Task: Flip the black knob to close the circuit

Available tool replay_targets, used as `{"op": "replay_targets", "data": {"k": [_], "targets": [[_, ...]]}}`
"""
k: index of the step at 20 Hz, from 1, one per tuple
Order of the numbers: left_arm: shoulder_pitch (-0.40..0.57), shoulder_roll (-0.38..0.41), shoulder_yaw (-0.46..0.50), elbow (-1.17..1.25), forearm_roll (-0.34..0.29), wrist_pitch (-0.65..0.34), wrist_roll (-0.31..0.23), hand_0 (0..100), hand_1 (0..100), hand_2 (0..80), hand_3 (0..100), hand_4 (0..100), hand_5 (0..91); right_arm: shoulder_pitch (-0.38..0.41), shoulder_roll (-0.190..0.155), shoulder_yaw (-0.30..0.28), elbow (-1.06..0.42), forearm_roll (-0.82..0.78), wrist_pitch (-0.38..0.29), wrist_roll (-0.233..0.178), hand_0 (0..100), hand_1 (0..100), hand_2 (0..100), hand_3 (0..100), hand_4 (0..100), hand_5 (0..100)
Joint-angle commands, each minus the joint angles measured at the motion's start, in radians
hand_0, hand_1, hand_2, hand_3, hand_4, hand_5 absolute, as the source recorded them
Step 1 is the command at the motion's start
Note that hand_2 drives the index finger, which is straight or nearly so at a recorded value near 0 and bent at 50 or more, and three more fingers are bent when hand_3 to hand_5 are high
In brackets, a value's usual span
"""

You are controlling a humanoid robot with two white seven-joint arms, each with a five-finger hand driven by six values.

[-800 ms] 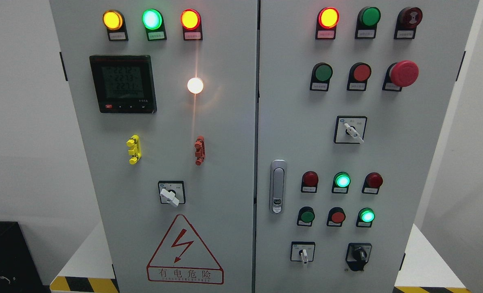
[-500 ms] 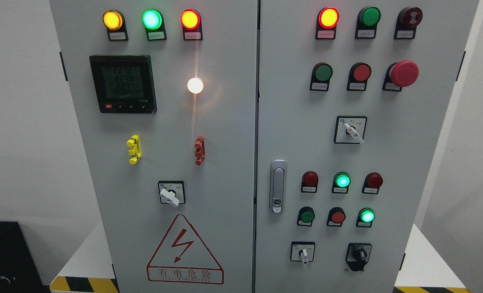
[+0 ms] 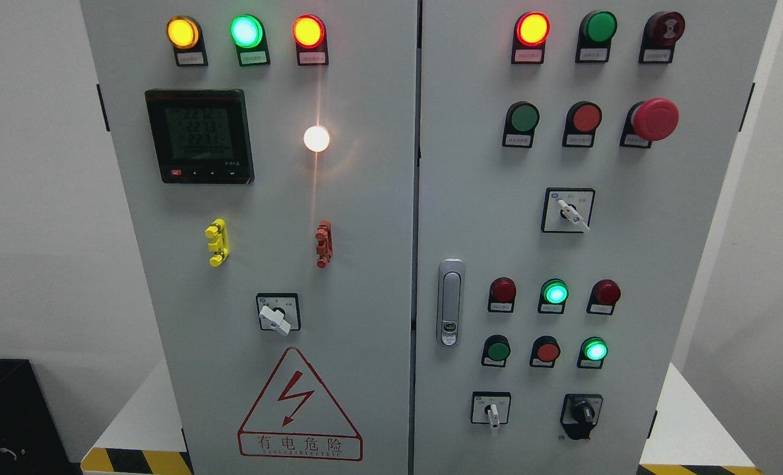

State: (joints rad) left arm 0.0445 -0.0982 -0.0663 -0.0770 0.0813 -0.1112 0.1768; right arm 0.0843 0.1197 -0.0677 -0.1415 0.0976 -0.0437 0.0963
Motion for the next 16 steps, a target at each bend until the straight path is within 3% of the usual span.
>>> {"op": "replay_targets", "data": {"k": [1, 4, 7, 10, 16], "targets": [[0.000, 0.000, 0.000, 0.000, 0.000, -0.001, -0.002, 12, 56, 0.0, 0, 0, 0.0, 0.002, 0.000, 0.031, -0.075, 0.077, 0.010, -0.012, 0, 8, 0, 0, 0, 0], [0.000, 0.000, 0.000, 0.000, 0.000, -0.001, -0.002, 12, 56, 0.0, 0, 0, 0.0, 0.000, -0.003, 0.031, -0.125, 0.174, 0.016, -0.049, 0, 8, 0, 0, 0, 0], [0.000, 0.000, 0.000, 0.000, 0.000, -0.001, -0.002, 12, 56, 0.0, 0, 0, 0.0, 0.000, -0.003, 0.029, -0.205, 0.273, 0.070, -0.067, 0, 8, 0, 0, 0, 0], [0.000, 0.000, 0.000, 0.000, 0.000, -0.001, -0.002, 12, 56, 0.0, 0, 0, 0.0, -0.005, -0.003, 0.028, -0.246, 0.384, 0.071, -0.109, 0, 8, 1, 5, 2, 0], [0.000, 0.000, 0.000, 0.000, 0.000, -0.001, -0.002, 12, 56, 0.0, 0, 0, 0.0, -0.015, -0.012, 0.029, -0.311, 0.565, 0.071, -0.162, 0, 9, 16, 23, 23, 4]]}}
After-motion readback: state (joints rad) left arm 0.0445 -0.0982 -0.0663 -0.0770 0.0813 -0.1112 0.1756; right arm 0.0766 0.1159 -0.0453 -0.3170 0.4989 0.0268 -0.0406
